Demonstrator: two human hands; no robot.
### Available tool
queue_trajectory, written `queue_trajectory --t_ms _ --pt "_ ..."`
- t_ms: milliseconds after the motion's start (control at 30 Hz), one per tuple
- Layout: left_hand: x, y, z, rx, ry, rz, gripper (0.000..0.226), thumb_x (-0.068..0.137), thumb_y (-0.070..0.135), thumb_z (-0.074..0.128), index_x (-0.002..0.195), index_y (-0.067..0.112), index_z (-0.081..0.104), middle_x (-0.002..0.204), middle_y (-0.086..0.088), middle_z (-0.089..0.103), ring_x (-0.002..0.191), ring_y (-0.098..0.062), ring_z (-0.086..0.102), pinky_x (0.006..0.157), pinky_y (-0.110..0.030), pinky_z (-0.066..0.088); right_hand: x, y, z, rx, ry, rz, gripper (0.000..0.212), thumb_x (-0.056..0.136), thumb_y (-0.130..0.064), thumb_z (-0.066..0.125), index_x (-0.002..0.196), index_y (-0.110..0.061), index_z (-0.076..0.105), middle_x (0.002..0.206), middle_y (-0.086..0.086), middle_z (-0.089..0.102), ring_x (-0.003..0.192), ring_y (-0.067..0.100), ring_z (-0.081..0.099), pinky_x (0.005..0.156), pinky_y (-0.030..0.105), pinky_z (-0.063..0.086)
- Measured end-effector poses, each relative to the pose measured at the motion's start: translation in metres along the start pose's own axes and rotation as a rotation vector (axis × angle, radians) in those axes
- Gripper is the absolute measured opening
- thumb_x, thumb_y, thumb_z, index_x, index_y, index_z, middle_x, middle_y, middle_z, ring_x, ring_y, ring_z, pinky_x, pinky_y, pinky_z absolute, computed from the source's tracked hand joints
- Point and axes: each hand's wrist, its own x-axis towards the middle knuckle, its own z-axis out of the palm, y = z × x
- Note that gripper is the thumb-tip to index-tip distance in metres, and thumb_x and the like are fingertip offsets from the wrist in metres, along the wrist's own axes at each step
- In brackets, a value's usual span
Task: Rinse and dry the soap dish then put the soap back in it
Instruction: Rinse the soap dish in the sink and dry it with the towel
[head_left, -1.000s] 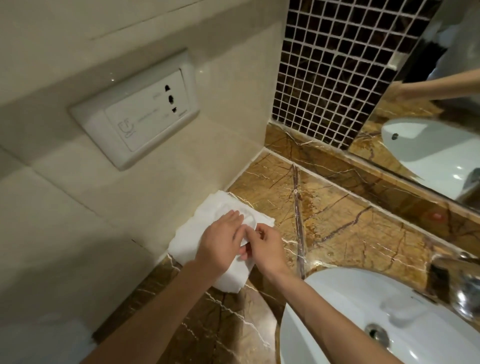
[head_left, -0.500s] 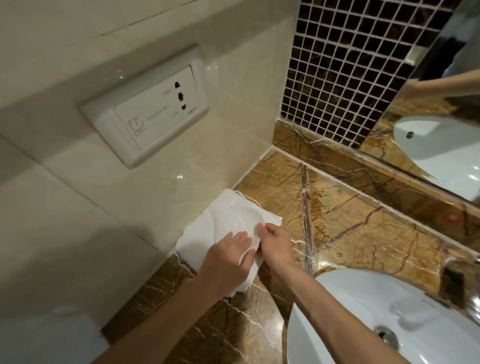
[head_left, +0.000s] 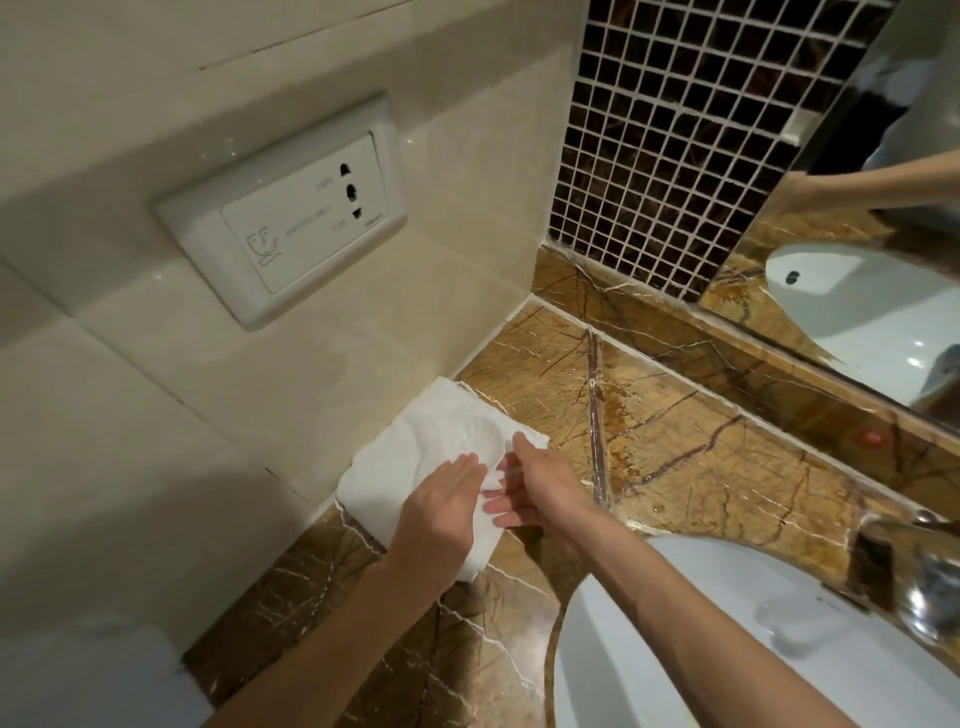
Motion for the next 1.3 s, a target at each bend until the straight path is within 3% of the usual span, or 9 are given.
queue_trajectory --t_ms 300,467,533,600,700,867,1000,1200,1300 --pt "-0.013 -0.026 -0.014 -0.089 -0.007 0.022 0.035 0.06 -0.017 0.065 0.093 -0.008 0.07 0.094 -0.02 0.073 0.088 -0.034 0.071 0.074 -0.062 0.052 0.019 -0.022 -0.001 -0.372 -0.198 -0.133 0.017 0.102 -0.016 0.045 0.104 -0.003 0.055 0.064 0.017 0.068 0.049 0.024 0.066 0.042 0.027 0.052" --pt "-0.014 -0.026 -0.014 0.017 -0.091 0.095 0.05 0.038 -0.011 0.089 0.085 -0.01 0.071 0.091 -0.024 0.073 0.082 -0.04 0.07 0.057 -0.057 0.053 0.012 -0.007 0.002 -0.344 -0.064 -0.236 0.009 0.101 -0.009 0.043 0.093 -0.005 0.046 0.053 0.015 0.065 0.046 0.028 0.065 0.041 0.036 0.052" --pt "-0.008 -0.018 -0.011 0.013 -0.127 0.054 0.047 0.05 -0.013 0.084 0.094 -0.013 0.067 0.101 -0.029 0.069 0.092 -0.041 0.068 0.068 -0.054 0.054 0.007 -0.001 0.006 -0.325 0.007 -0.269 0.01 0.101 -0.009 0.04 0.092 -0.007 0.043 0.057 0.018 0.064 0.045 0.03 0.066 0.045 0.043 0.055" --pt "0.004 -0.008 -0.012 -0.04 -0.18 -0.076 0.046 0.085 0.007 0.065 0.125 -0.009 0.05 0.137 -0.025 0.049 0.129 -0.03 0.047 0.108 -0.034 0.031 0.003 0.006 0.012 -0.337 0.062 -0.286 0.012 0.1 -0.011 0.041 0.088 -0.01 0.04 0.056 0.015 0.062 0.046 0.031 0.066 0.049 0.047 0.054" --pt "0.009 -0.002 -0.005 -0.053 -0.3 -0.198 0.052 0.099 0.029 0.036 0.145 0.007 0.025 0.157 -0.008 0.018 0.146 -0.015 0.009 0.113 -0.022 -0.007 -0.002 0.015 0.018 -0.384 0.146 -0.267 0.018 0.097 -0.017 0.044 0.08 -0.014 0.042 0.062 0.01 0.061 0.052 0.028 0.061 0.054 0.042 0.049" --pt "0.011 0.014 -0.002 -0.181 -0.224 -0.304 0.044 0.098 0.013 0.038 0.142 0.014 0.036 0.151 -0.005 0.036 0.141 -0.017 0.028 0.112 -0.019 0.013 -0.002 0.02 0.021 -0.253 0.136 -0.198 0.038 0.092 -0.009 0.046 0.054 -0.009 0.048 0.045 0.009 0.051 0.047 0.024 0.051 0.054 0.038 0.044" --pt "0.003 0.021 -0.007 -0.315 -0.105 -0.441 0.035 0.093 0.012 0.048 0.127 0.018 0.05 0.117 -0.007 0.068 0.109 -0.026 0.062 0.094 -0.037 0.047 -0.001 0.011 0.014 -0.228 0.002 -0.092 0.029 0.089 -0.016 0.042 0.07 -0.003 0.059 0.047 0.008 0.062 0.04 0.022 0.058 0.045 0.029 0.047" --pt "-0.022 0.019 -0.006 -0.318 0.118 -0.178 0.031 0.079 -0.012 0.06 0.107 0.0 0.065 0.089 -0.011 0.074 0.072 -0.025 0.07 0.065 -0.03 0.056 0.013 -0.012 0.011 -0.519 -0.009 -0.206 0.022 0.094 -0.027 0.045 0.096 -0.005 0.05 0.07 0.017 0.071 0.043 0.023 0.065 0.032 0.022 0.035" --pt "-0.025 0.014 0.005 -0.041 0.189 -0.054 0.027 0.075 -0.002 0.071 0.101 -0.008 0.068 0.093 -0.018 0.074 0.08 -0.028 0.072 0.069 -0.03 0.06 0.012 -0.009 0.008 -0.569 -0.025 -0.243 0.016 0.095 -0.014 0.04 0.099 -0.001 0.047 0.067 0.018 0.069 0.041 0.021 0.064 0.03 0.02 0.034"
